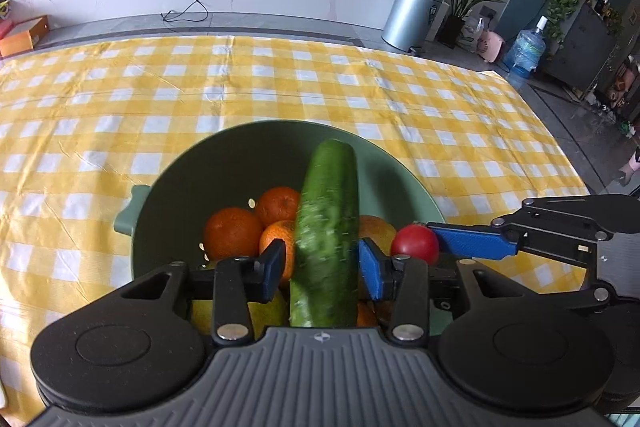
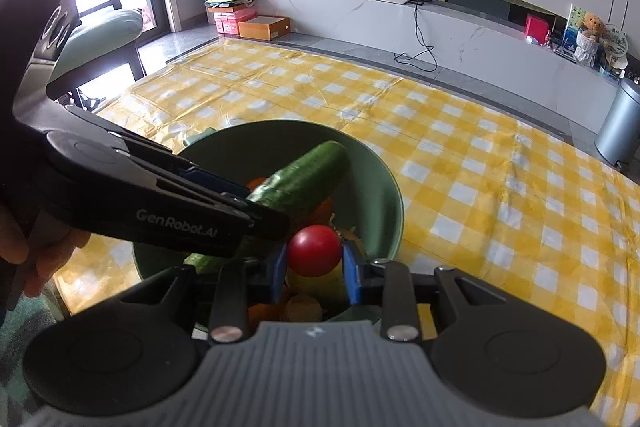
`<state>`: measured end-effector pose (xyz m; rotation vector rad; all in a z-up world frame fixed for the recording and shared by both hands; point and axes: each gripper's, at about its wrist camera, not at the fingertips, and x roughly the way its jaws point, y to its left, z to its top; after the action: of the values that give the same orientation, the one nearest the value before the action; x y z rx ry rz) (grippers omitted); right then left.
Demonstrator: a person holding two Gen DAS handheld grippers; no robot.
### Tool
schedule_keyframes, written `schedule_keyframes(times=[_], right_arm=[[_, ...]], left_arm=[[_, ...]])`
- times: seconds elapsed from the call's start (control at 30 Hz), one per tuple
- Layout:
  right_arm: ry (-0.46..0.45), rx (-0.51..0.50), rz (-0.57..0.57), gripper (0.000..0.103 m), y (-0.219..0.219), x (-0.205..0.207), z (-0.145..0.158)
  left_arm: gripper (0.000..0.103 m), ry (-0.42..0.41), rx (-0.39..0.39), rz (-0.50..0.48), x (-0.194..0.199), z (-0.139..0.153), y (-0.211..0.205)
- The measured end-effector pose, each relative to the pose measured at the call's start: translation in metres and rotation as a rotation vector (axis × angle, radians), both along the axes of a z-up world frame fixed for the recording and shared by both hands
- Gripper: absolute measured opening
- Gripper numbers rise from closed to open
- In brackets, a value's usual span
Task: Organize fruits
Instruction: 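Lower the cucumber and tomato into the colander and open both tools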
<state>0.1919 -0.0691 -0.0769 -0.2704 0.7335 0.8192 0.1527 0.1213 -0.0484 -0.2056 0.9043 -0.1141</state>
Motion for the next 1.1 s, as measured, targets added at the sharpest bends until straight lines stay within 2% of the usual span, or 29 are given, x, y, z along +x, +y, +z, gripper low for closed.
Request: schedule_keyframes(times=[0.17,0.27,0.4,0.7,0.9,1.1], right_arm=[[0.003,-0.029,0.035,0.026,0.006,-0.005,-0.005],[0.000,-0.053,0.050,0.026,0.010,-0.007,-0.008],[0.006,-0.060,0.063,0.027,0.013,-0.009,-0.011],[0.011,-0.099,0.059,0.028,0.017,-0.010,-0.017],[-0.014,-0.061,0.023,0.044,0.005,-0.020,-0.002],[-0.070,0.010,-0.046,0.062,-0.020,-0.041,0.031]], left_arm=[[0.056,-0.016,-0.004,0.025,-0.009,0.006,0.001],[0.062,-0.025,-0.026,0.047,-0.015,0.012,0.004],[0.062,-0.026,-0.038,0.074,-0.020,0.019,0.005],[0.063,-0.053,0.012,0.062,-0.031,0.034,-0.009],[0.063,-0.091,0.083,0.031,-0.044,0.054,-0.023],[0.064,-0.163,0.147,0.012,-0.064,0.082,-0.038]])
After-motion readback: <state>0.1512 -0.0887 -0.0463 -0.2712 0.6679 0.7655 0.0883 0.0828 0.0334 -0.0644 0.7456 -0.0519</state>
